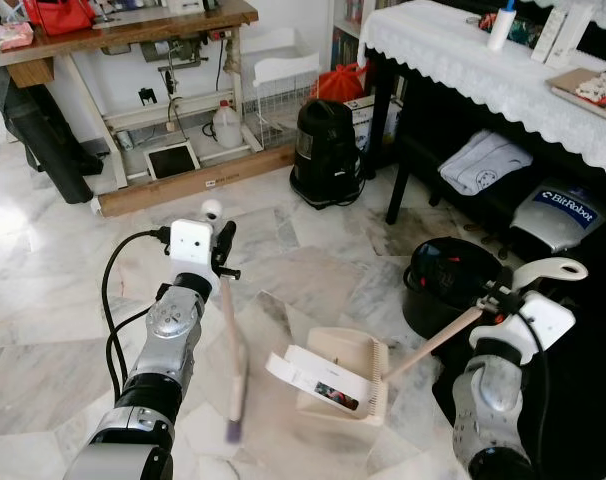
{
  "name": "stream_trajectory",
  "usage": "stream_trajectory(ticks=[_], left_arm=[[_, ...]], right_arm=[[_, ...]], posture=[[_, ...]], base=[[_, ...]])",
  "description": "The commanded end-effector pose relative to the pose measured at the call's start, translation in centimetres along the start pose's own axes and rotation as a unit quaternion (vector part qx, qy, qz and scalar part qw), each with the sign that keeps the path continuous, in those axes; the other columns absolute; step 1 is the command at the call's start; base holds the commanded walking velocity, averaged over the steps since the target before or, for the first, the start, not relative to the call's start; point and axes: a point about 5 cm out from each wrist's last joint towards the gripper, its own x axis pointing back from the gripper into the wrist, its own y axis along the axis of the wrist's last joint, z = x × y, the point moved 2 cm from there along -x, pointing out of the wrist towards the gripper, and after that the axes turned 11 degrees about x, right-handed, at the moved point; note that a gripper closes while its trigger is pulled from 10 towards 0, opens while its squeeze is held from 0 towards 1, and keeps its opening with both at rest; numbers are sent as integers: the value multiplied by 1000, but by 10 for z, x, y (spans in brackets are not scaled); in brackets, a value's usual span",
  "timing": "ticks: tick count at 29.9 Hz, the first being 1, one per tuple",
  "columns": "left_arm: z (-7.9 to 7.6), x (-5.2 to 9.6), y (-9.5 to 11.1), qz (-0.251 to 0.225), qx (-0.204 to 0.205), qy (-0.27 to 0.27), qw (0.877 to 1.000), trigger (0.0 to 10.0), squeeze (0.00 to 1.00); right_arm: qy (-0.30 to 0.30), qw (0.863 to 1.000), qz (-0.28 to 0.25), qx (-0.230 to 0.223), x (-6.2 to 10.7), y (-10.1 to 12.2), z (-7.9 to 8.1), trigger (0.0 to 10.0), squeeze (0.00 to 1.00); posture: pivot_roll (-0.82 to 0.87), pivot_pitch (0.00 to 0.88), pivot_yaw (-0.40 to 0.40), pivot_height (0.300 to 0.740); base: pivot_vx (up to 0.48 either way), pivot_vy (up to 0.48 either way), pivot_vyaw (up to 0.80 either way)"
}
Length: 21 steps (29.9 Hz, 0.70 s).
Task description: Sweep floor
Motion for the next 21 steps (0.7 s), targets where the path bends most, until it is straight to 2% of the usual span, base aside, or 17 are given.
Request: stream_trajectory(ticks=[1,2,3,4,5,7,9,11,13,15,21], left_arm=[[7,-10,31,-61,-23,-1,998,10000,0],[24,-7,30,-57,33,52,996,10000,0],[24,-7,30,-57,33,52,996,10000,0],[31,-6,31,-54,48,67,995,10000,0],[28,-8,29,-44,31,49,997,10000,0],[24,-9,25,-35,28,36,998,10000,0],[11,-17,34,-49,21,6,999,10000,0],[0,-25,42,-63,41,1,997,10000,0],[-12,-24,35,-59,53,-4,997,10000,0],[-20,-23,34,-60,60,-12,996,10000,0],[-26,-25,36,-67,65,-17,995,10000,0]], right_arm=[[3,998,-46,-33,-13,23,4,10000,0],[-55,994,-41,-80,-16,27,-12,10000,0],[-55,994,-41,-80,-16,27,-12,10000,0],[-70,994,-42,-75,-16,28,-21,10000,0],[-49,996,-39,-62,-12,24,-20,10000,0],[-37,996,-30,-76,-10,19,-16,10000,0],[-25,997,-35,-68,-9,22,-11,10000,0],[-27,996,-52,-68,-11,30,-11,10000,0],[-52,994,-48,-83,-11,31,-16,10000,0],[-53,994,-50,-85,-11,33,-17,10000,0],[-41,996,-34,-77,-11,26,-14,10000,0]], posture=[[90,12,39,740],[69,0,55,740],[69,0,55,740],[70,0,73,740],[71,0,73,740],[80,0,77,740],[75,0,76,740],[56,0,81,740],[47,0,81,740],[54,0,77,740],[79,0,52,740]], base=[[0,0,0],[0,0,0],[0,0,0],[0,0,0],[0,0,0],[0,0,0],[0,0,0],[0,0,0],[0,0,0],[0,0,0],[0,0,0]])
